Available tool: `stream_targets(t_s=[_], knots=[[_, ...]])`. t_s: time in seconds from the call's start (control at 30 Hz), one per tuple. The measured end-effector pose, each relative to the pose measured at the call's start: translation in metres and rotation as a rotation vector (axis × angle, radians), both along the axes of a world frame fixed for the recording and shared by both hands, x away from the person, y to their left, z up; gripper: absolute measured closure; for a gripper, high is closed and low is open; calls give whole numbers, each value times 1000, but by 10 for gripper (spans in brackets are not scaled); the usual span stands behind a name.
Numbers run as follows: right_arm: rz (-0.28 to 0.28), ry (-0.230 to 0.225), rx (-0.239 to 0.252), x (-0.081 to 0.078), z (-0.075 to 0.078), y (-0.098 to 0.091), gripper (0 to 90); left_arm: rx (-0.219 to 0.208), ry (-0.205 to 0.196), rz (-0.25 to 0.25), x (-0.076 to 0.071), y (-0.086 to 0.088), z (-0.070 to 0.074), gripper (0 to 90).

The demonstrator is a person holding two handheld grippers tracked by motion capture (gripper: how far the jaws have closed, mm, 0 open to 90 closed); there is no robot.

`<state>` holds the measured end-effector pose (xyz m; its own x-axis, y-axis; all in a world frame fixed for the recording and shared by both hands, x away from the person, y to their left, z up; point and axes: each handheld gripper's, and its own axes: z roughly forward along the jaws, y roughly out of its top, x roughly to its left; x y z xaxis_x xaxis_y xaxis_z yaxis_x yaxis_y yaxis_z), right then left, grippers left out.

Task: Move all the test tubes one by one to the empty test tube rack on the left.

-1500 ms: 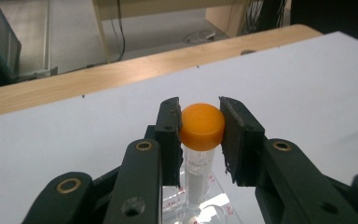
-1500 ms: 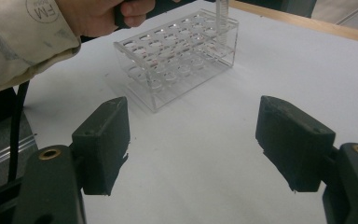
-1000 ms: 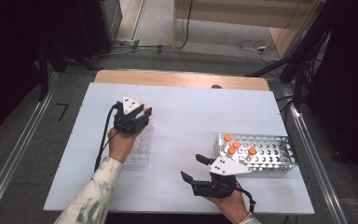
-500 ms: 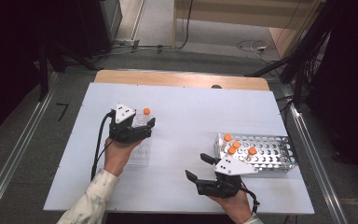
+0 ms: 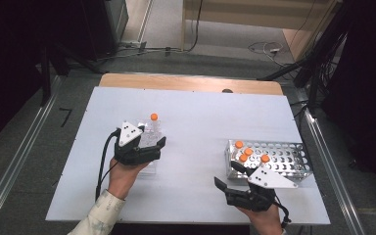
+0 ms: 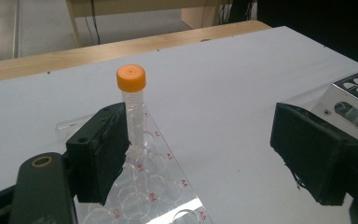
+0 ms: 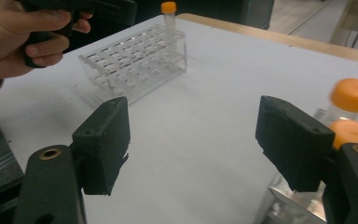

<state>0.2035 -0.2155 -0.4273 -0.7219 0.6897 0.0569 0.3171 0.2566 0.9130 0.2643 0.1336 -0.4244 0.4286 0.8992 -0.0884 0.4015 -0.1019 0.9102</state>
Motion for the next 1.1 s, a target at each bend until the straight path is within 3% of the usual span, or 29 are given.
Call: stream_targets(t_s=[0.47,0.67,0.9,1.1], knots=[[-123,-45,11,-5,7,-37,248,-5,2,-10,-4,0,1,185],[-210,-67,7,-4,6,-52,248,-8,7,-14,-3,0,1,173],[-293,-76,-5,2,1,-64,248,-4,9,-15,-3,0,-1,163],[-353,-73,-21,12,-12,-71,260,-7,6,-14,-3,-1,-1,159]])
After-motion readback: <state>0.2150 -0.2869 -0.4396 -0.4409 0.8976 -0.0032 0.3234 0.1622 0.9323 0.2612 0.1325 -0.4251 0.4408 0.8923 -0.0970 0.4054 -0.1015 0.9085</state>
